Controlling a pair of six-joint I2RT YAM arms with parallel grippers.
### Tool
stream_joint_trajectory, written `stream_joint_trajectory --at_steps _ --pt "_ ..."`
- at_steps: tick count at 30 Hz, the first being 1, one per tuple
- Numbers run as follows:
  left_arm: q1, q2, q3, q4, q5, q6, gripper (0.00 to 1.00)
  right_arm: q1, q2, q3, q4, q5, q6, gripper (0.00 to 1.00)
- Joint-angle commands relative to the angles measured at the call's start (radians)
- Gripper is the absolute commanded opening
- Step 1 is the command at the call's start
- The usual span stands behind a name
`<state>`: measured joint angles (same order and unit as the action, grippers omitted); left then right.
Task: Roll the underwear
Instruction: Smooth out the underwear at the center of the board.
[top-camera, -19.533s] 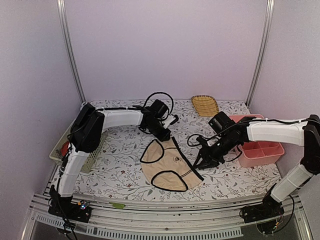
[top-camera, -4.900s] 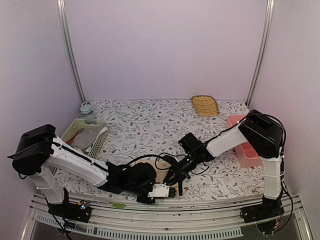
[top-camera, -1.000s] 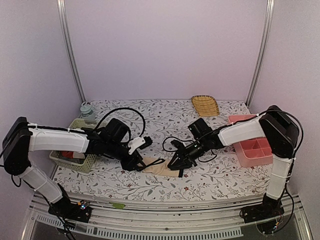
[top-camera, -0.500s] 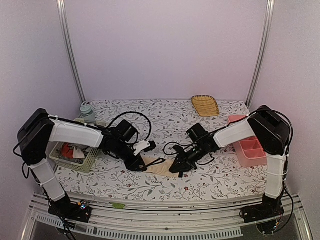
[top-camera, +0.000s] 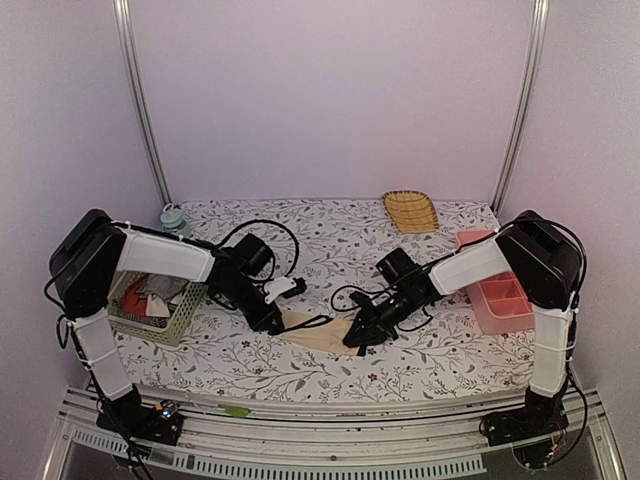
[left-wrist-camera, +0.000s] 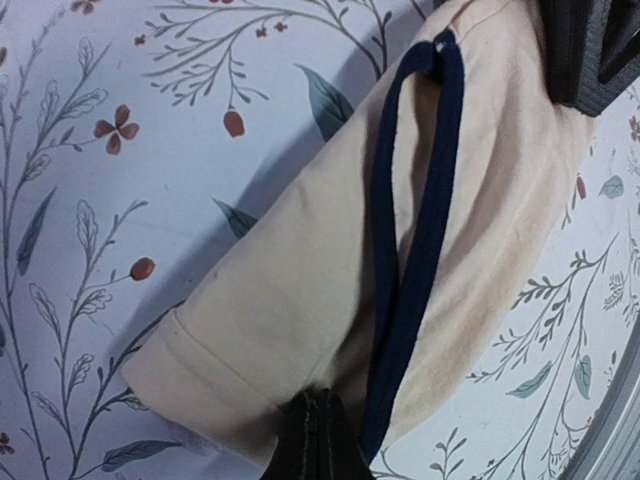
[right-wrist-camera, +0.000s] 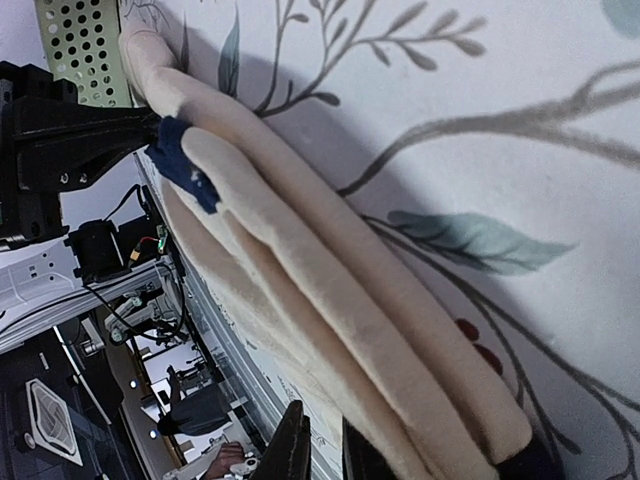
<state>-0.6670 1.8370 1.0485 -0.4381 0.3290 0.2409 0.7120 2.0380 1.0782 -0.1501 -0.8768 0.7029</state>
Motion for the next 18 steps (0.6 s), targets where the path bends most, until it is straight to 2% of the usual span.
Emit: stream_joint_trajectory --at_steps 1,4,5,9,13,14,15,16,18 --pt "0.02 0.026 0.014 -0.062 -0.026 0.016 0.0 0.001 0.005 -0.028 -0.06 0.008 -0.031 0.15" --pt "0.02 -0.026 0.001 -0.047 -0.042 0.003 0.0 0.011 -0.041 -0.006 -0.041 -0.039 -0.032 0.22" --pt "0.019 -0.061 -0.009 -0.027 -0.053 -0.006 0.03 0.011 -0.065 -0.001 -0.026 -0.052 -0.029 0.24" --pt "0.021 -0.231 -0.046 0.051 -0.093 -0.032 0.28 0.005 -0.146 0.031 0.004 -0.075 -0.017 0.33" --pt "0.021 -0.362 -0.055 0.081 -0.16 -0.054 0.41 -0.013 -0.21 0.081 0.018 -0.086 -0.006 0.44" --pt "0.02 -0.396 -0.054 0.088 -0.184 -0.06 0.51 -0.025 -0.224 0.097 0.014 -0.082 -0.012 0.46" --pt "0.02 -0.426 -0.052 0.096 -0.205 -0.067 0.56 -0.037 -0.237 0.108 0.01 -0.073 -0.02 0.49" --pt "0.02 -0.462 -0.052 0.109 -0.223 -0.073 0.73 -0.054 -0.252 0.12 -0.004 -0.053 -0.036 0.51" --pt "0.02 -0.532 -0.064 0.163 -0.282 -0.107 0.81 -0.082 -0.289 0.148 -0.045 0.03 -0.099 0.56"
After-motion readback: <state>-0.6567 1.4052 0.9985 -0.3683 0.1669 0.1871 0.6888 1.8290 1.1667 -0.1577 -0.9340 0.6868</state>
